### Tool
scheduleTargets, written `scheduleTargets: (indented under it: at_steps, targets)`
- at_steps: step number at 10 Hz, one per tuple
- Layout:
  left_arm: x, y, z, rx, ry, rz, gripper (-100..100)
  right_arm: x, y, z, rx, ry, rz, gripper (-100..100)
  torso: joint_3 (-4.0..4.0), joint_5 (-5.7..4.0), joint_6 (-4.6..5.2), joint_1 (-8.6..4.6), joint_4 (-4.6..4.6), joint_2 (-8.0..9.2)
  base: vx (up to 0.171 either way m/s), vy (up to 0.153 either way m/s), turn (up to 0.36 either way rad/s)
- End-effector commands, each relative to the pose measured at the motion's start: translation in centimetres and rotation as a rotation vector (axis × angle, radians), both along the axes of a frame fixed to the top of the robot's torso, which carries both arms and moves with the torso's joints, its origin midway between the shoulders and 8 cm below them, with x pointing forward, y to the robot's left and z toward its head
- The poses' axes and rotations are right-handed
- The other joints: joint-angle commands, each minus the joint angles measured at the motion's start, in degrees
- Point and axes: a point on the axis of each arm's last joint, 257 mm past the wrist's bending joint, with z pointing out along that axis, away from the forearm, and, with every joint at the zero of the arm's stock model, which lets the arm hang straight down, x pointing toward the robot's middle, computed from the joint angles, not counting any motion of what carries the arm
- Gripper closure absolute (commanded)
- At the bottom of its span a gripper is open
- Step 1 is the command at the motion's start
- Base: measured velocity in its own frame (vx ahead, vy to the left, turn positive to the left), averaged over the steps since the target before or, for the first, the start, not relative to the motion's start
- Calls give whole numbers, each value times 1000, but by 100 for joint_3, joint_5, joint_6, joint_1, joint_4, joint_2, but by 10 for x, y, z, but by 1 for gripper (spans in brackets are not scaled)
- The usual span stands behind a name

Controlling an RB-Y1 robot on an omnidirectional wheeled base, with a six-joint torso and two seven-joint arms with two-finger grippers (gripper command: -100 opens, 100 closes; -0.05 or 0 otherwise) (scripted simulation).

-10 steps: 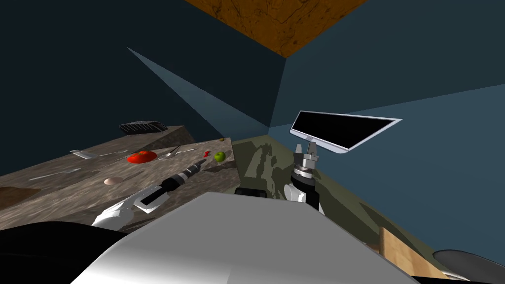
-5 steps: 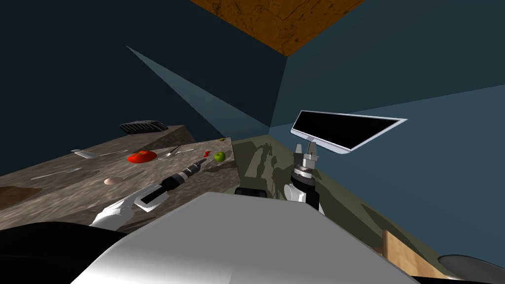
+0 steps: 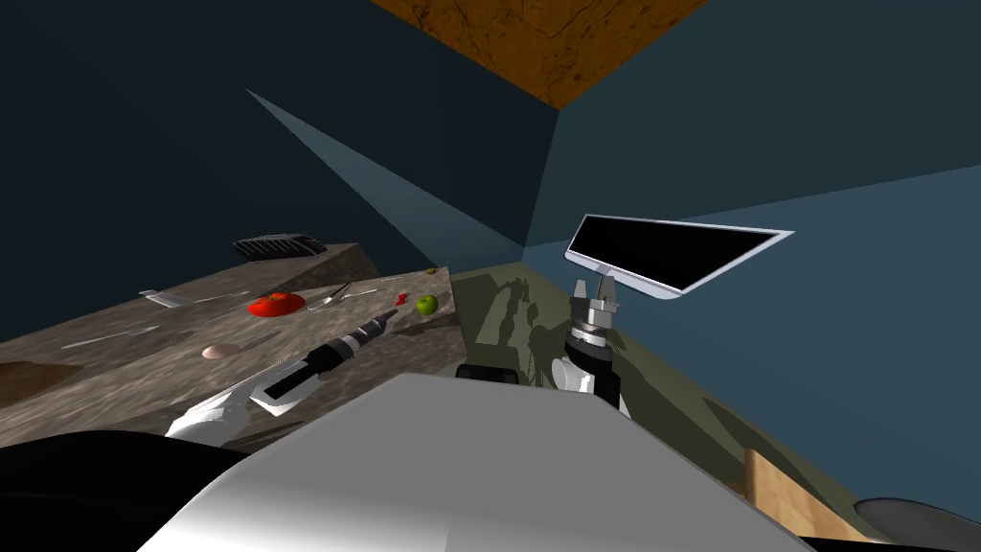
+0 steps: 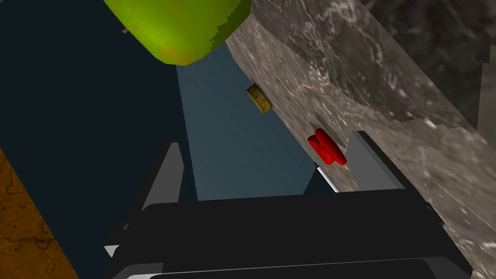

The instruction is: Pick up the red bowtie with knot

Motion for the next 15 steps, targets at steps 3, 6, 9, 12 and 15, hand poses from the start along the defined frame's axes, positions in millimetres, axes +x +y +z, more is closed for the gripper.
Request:
scheduleTargets:
  at_steps: [3, 6, 9, 12, 15]
  targets:
    - [-24, 47, 5, 80, 65, 32, -100, 0, 0, 0, 0, 0, 0, 0, -1, 0, 3, -1, 0, -2, 5, 0, -17]
    - [-24, 47, 5, 80, 65, 32, -100, 0, 0, 0, 0, 0, 0, 0, 1, 1, 1, -1, 1, 2, -4, 0, 15]
    - [-24, 47, 5, 80, 65, 32, -100, 0, 0, 0, 0, 0, 0, 0, 2, 1, 1, -2, 1, 3, -6, 0, 21]
    - [-24, 47, 5, 80, 65, 32, -100, 0, 0, 0, 0, 0, 0, 0, -4, 1, 3, -2, -1, -6, 6, 0, -21]
    - [-43, 76, 1, 130, 132, 58, -100, 0, 0, 0, 0, 0, 0, 0, -8, 0, 4, -3, -3, -15, 28, -2, -93]
